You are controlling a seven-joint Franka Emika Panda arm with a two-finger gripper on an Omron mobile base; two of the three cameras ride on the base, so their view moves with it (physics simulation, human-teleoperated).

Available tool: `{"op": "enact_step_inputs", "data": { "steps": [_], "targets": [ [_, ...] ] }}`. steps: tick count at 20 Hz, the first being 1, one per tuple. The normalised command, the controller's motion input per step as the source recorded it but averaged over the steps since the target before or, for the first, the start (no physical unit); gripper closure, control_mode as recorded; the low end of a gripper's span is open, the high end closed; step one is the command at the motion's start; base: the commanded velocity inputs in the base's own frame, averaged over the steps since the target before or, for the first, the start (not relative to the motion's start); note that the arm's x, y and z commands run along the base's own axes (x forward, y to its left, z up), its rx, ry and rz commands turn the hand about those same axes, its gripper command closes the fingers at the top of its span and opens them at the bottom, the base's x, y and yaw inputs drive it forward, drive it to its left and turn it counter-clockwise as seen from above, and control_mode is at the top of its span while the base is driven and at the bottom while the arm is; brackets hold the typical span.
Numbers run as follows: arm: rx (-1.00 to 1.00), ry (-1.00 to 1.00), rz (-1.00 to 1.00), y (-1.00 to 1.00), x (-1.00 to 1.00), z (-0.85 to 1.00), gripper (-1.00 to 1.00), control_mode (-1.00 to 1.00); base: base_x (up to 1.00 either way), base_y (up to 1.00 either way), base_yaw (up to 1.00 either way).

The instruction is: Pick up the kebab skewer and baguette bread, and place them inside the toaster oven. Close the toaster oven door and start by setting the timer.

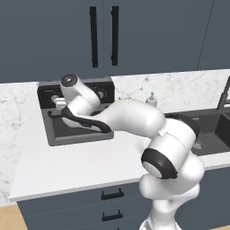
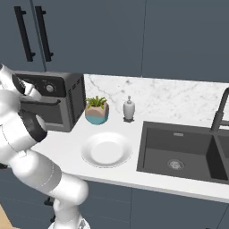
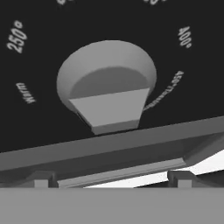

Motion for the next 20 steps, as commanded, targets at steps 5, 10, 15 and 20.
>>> {"op": "enact_step_inputs", "data": {
  "steps": [5,10,15,20],
  "targets": [
    [0.00,0.00,0.00,-0.14,-0.22,0.00,-1.00,-1.00,0.00,0.00,0.00],
    [0.01,0.00,0.00,-0.09,-0.35,0.00,-1.00,-1.00,0.00,0.00,0.00],
    [0.02,0.00,0.00,-0.01,-0.48,0.00,-1.00,-1.00,0.00,0.00,0.00],
    [0.00,-0.13,0.07,0.13,-0.41,0.00,-1.00,-1.00,0.00,0.00,0.00]
  ]
}}
